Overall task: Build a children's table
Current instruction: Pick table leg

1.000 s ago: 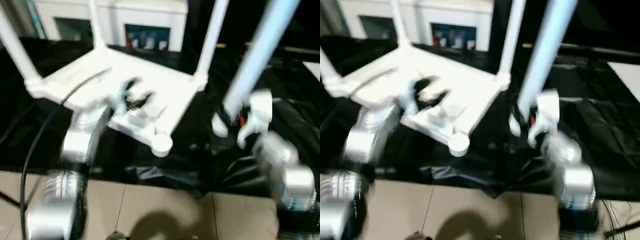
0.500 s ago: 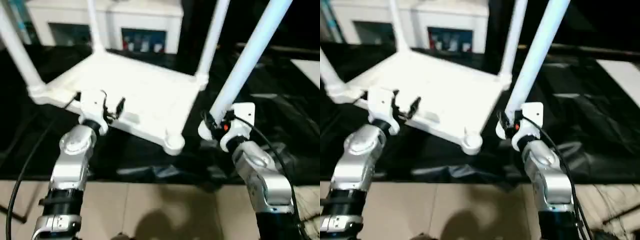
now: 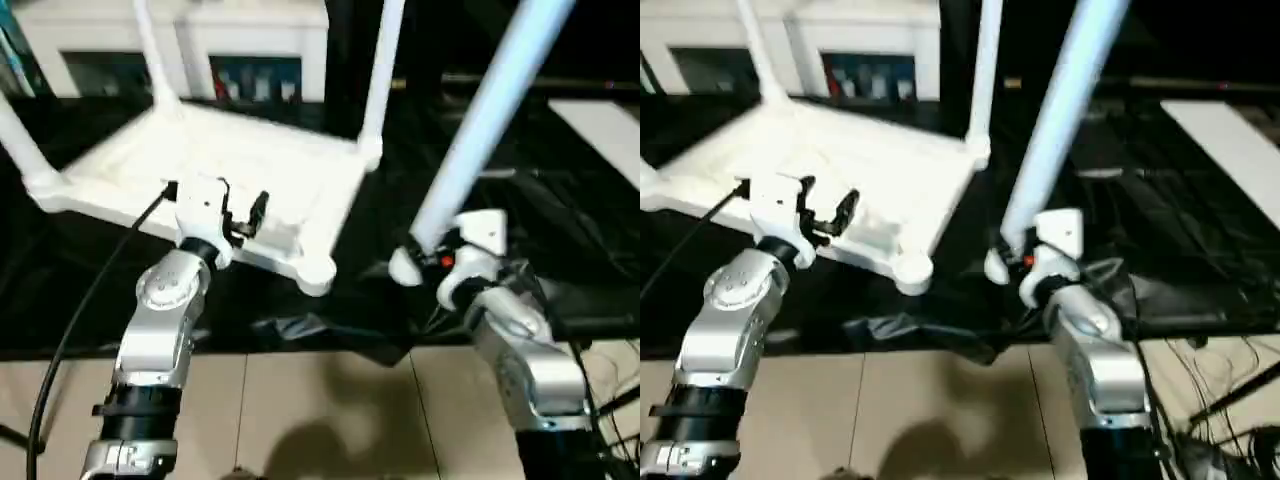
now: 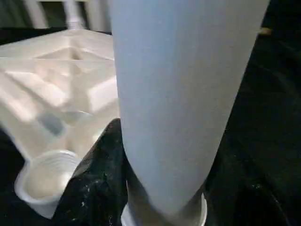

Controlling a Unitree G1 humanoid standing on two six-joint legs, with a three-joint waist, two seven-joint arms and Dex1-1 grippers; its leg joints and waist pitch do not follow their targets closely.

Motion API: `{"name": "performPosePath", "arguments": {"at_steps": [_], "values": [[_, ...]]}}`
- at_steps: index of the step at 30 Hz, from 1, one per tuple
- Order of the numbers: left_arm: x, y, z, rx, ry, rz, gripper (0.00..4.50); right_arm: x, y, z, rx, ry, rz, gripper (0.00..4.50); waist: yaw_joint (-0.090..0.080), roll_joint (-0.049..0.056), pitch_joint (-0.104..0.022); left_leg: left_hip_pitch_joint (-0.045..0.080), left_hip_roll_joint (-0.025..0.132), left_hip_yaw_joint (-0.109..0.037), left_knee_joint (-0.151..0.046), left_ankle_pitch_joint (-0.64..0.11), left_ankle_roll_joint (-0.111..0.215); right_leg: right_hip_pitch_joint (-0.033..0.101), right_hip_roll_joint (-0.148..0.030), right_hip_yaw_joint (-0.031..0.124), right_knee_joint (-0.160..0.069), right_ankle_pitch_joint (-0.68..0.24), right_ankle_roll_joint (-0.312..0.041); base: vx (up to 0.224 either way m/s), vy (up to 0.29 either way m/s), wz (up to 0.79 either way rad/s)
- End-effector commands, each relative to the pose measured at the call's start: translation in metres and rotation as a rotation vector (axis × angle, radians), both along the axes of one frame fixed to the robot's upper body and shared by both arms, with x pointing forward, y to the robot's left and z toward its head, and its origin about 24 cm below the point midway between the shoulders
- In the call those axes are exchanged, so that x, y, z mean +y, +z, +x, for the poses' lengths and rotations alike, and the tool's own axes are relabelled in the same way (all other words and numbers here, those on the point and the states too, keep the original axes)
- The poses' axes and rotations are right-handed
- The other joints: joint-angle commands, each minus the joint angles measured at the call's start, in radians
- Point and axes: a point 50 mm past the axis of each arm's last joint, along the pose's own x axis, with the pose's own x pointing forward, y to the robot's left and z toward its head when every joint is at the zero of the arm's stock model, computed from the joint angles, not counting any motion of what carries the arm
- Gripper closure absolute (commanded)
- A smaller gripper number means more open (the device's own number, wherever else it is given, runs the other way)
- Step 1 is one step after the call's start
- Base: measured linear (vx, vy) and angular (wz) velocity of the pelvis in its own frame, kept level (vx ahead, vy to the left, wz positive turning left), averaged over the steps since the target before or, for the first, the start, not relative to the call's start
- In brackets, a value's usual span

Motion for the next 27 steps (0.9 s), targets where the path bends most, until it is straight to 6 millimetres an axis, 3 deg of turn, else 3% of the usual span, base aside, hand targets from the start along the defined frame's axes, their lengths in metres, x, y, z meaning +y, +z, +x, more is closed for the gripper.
{"name": "performPosePath", "arguments": {"at_steps": [1, 2, 3, 4, 5, 6, 7, 8, 9, 10, 11, 12, 13, 14, 15, 16, 17, 18, 19, 20, 21, 22, 23, 24, 25, 26, 27], "values": [[0.0034, -0.0012, -0.0020, 0.010, 0.013, 0.011, 0.77, 0.0083, 0.0086, -0.0011, -0.042, 0.054, 0.024, 2.64, -0.027, 0.004, -0.025, 0.143, 0.059, -0.022, -0.042, -0.828, -0.100, -0.048, -0.047, 0.031, -0.145, -0.685, -0.072, 0.007, 0.006, 0.49], [0.0035, -0.0013, -0.0021, 0.012, 0.011, 0.014, 0.77, 0.0085, 0.0088, -0.0010, -0.043, 0.053, 0.025, 2.64, -0.028, 0.009, -0.025, 0.131, 0.073, -0.029, -0.071, -0.865, -0.106, -0.027, -0.038, 0.039, -0.122, -0.600, -0.080, 0.024, 0.007, 0.26], [0.0035, -0.0014, -0.0021, 0.013, 0.009, 0.016, 0.77, 0.0084, 0.0088, -0.0007, -0.042, 0.050, 0.024, 2.64, -0.027, 0.019, -0.025, 0.099, 0.100, -0.038, -0.143, -0.963, -0.121, 0.020, -0.020, 0.061, -0.044, -0.451, -0.091, 0.076, 0.027, 0.01], [0.0034, -0.0014, -0.0022, 0.013, 0.009, 0.016, 0.77, 0.0083, 0.0088, -0.0007, -0.042, 0.050, 0.023, 2.64, -0.026, 0.019, -0.030, 0.105, 0.108, -0.037, -0.172, -0.988, -0.125, 0.023, -0.013, 0.080, 0.001, -0.324, -0.096, 0.076, 0.027, 0.01], [0.0030, -0.0011, -0.0028, 0.013, 0.005, 0.013, 0.77, 0.0080, 0.0089, 0.0000, -0.045, 0.052, 0.014, 2.64, -0.027, 0.015, -0.033, 0.119, 0.103, -0.033, -0.165, -0.975, -0.122, 0.010, -0.019, 0.089, -0.010, -0.305, -0.104, 0.096, 0.009, -0.01], [0.0030, -0.0011, -0.0028, 0.013, 0.005, 0.013, 0.77, 0.0080, 0.0089, 0.0000, -0.045, 0.052, 0.014, 2.64, -0.026, -0.001, -0.035, 0.124, 0.070, -0.014, -0.126, -0.887, -0.104, 0.001, -0.052, 0.118, -0.073, -0.383, -0.132, 0.121, -0.025, 0.00], [0.0030, -0.0012, -0.0029, 0.013, 0.005, 0.013, 0.77, 0.0079, 0.0089, 0.0001, -0.045, 0.053, 0.014, 2.64, -0.021, -0.010, -0.039, 0.102, 0.050, 0.002, -0.103, -0.790, -0.085, 0.019, -0.075, 0.136, -0.098, -0.450, -0.145, 0.121, -0.025, 0.00], [0.0031, -0.0017, -0.0039, 0.018, 0.004, 0.009, 0.77, 0.0074, 0.0092, 0.0006, -0.049, 0.053, 0.014, 2.64, 0.012, -0.029, -0.057, 0.021, 0.021, 0.031, -0.049, -0.455, -0.003, 0.101, -0.122, 0.187, -0.135, -0.563, -0.139, 0.154, -0.023, -0.03], [0.0034, -0.0020, -0.0043, 0.019, 0.002, 0.014, 0.77, 0.0070, 0.0094, 0.0007, -0.051, 0.051, 0.012, 2.64, 0.039, -0.038, -0.070, -0.018, 0.014, 0.030, 0.011, -0.210, 0.089, 0.128, -0.149, 0.219, -0.146, -0.551, -0.148, 0.172, -0.009, 0.02], [0.0035, -0.0020, -0.0045, 0.019, 0.001, 0.016, 0.77, 0.0069, 0.0094, 0.0007, -0.052, 0.051, 0.012, 2.64, 0.045, -0.032, -0.075, -0.031, 0.016, 0.026, 0.018, -0.143, 0.110, 0.134, -0.145, 0.216, -0.142, -0.506, -0.161, 0.172, -0.009, 0.02], [0.0037, -0.0021, -0.0047, 0.019, 0.000, 0.018, 0.77, 0.0067, 0.0094, 0.0006, -0.052, 0.050, 0.012, 2.64, 0.042, -0.011, -0.088, -0.052, 0.021, 0.021, -0.010, -0.032, 0.129, 0.139, -0.090, 0.171, -0.111, -0.313, -0.163, 0.187, 0.011, 0.02], [0.0039, -0.0024, -0.0053, 0.024, 0.002, 0.011, 0.77, 0.0064, 0.0088, 0.0001, -0.046, 0.046, 0.020, 2.64, 0.019, 0.019, -0.105, 0.019, 0.033, -0.005, -0.047, 0.091, 0.169, 0.094, 0.003, 0.109, -0.046, -0.071, -0.114, 0.245, 0.017, 0.02], [0.0039, -0.0024, -0.0053, 0.024, 0.002, 0.011, 0.77, 0.0064, 0.0088, 0.0001, -0.046, 0.046, 0.020, 2.64, -0.012, 0.035, -0.121, 0.125, 0.067, -0.060, -0.052, 0.188, 0.257, 0.018, 0.036, 0.085, 0.018, -0.004, -0.083, 0.245, 0.017, 0.02], [0.0039, -0.0027, -0.0056, 0.028, 0.001, 0.005, 0.77, 0.0068, 0.0098, -0.0009, -0.053, 0.052, 0.026, 2.64, -0.071, 0.033, -0.148, 0.296, 0.186, -0.155, -0.034, 0.468, 0.357, -0.159, 0.014, 0.100, 0.113, -0.142, 0.035, 0.296, -0.036, -0.12], [0.0039, -0.0028, -0.0057, 0.029, 0.001, 0.004, 0.77, 0.0069, 0.0100, -0.0010, -0.055, 0.053, 0.026, 2.64, -0.049, 0.032, -0.136, 0.284, 0.197, -0.127, -0.015, 0.562, 0.315, -0.179, -0.006, 0.115, 0.130, -0.123, 0.060, 0.196, -0.090, -0.45], [0.0039, -0.0032, -0.0059, 0.031, 0.001, 0.001, 0.77, 0.0073, 0.0117, -0.0016, -0.067, 0.059, 0.022, 2.64, -0.041, 0.009, -0.118, 0.236, 0.186, -0.068, -0.039, 0.542, 0.243, -0.200, -0.032, 0.130, 0.151, -0.009, 0.083, 0.196, -0.090, -0.45], [0.0039, -0.0032, -0.0059, 0.031, 0.001, 0.001, 0.77, 0.0073, 0.0117, -0.0016, -0.067, 0.059, 0.022, 2.64, -0.034, -0.006, -0.106, 0.190, 0.108, -0.070, -0.065, 0.423, 0.358, -0.188, -0.025, 0.142, 0.122, 0.077, 0.065, 0.052, -0.098, -0.47], [0.0039, -0.0035, -0.0063, 0.031, 0.001, 0.000, 0.77, 0.0073, 0.0124, -0.0020, -0.069, 0.064, 0.017, 2.64, -0.023, -0.062, -0.092, 0.134, -0.012, 0.017, -0.035, 0.086, 0.299, -0.117, -0.043, 0.185, -0.001, 0.174, -0.029, 0.109, -0.109, -0.12], [0.0038, -0.0036, -0.0064, 0.030, 0.001, -0.001, 0.77, 0.0073, 0.0123, -0.0021, -0.066, 0.066, 0.017, 2.64, -0.008, -0.110, -0.114, 0.074, -0.086, 0.052, 0.006, -0.077, 0.263, -0.017, -0.035, 0.247, -0.019, 0.106, -0.026, 0.109, -0.109, -0.12], [0.0040, -0.0036, -0.0067, 0.026, 0.003, -0.009, 0.77, 0.0072, 0.0120, -0.0024, -0.063, 0.069, 0.016, 2.64, 0.026, -0.094, -0.109, -0.008, -0.095, 0.007, 0.121, -0.196, 0.196, 0.068, -0.165, 0.340, -0.070, -0.037, -0.170, 0.189, -0.072, 0.09], [0.0046, -0.0033, -0.0072, 0.017, 0.007, -0.031, 0.77, 0.0071, 0.0118, -0.0028, -0.061, 0.074, 0.014, 2.64, 0.020, -0.092, -0.112, -0.049, -0.072, -0.018, 0.153, -0.081, 0.102, 0.084, -0.150, 0.309, -0.042, 0.037, -0.244, 0.160, -0.024, -0.06], [0.0063, -0.0048, -0.0076, 0.030, 0.017, -0.048, 0.77, 0.0071, 0.0122, -0.0035, -0.065, 0.082, 0.013, 2.64, 0.011, -0.084, -0.103, -0.067, -0.058, -0.032, 0.139, 0.038, 0.038, 0.069, -0.147, 0.279, -0.026, 0.286, -0.291, 0.160, -0.024, -0.06], [0.0080, -0.0066, -0.0080, 0.044, 0.018, -0.052, 0.77, 0.0071, 0.0127, -0.0039, -0.067, 0.087, 0.013, 2.64, 0.010, -0.073, -0.100, -0.063, -0.045, -0.039, 0.116, 0.110, 0.019, 0.051, -0.144, 0.256, -0.017, 0.426, -0.311, 0.124, -0.027, -0.17], [0.0091, -0.0079, -0.0083, 0.055, 0.018, -0.051, 0.77, 0.0072, 0.0131, -0.0041, -0.069, 0.089, 0.014, 2.64, 0.012, -0.046, -0.094, -0.045, -0.021, -0.043, 0.019, 0.262, 0.028, 0.010, -0.093, 0.193, -0.001, 0.580, -0.300, 0.096, -0.010, -0.12], [0.0098, -0.0081, -0.0089, 0.055, 0.007, -0.063, 0.77, 0.0073, 0.0134, -0.0041, -0.070, 0.090, 0.014, 2.64, 0.010, -0.023, -0.091, -0.034, -0.011, -0.042, -0.028, 0.327, 0.049, -0.002, -0.061, 0.167, 0.006, 0.581, -0.267, 0.096, -0.010, -0.12], [0.0108, -0.0084, -0.0098, 0.056, -0.009, -0.082, 0.77, 0.0073, 0.0139, -0.0041, -0.073, 0.093, 0.014, 2.64, -0.009, 0.001, -0.094, -0.036, 0.031, -0.056, -0.033, 0.400, 0.115, -0.007, 0.003, 0.141, 0.051, 0.535, -0.182, 0.064, 0.017, -0.23], [0.0119, -0.0082, -0.0109, 0.051, -0.030, -0.105, 0.50, 0.0074, 0.0144, -0.0040, -0.075, 0.095, 0.013, 2.64, -0.009, 0.012, -0.111, 0.011, 0.086, -0.092, -0.021, 0.475, 0.179, -0.041, -0.011, 0.152, 0.060, 0.396, -0.147, 0.037, 0.032, -0.22]]}}
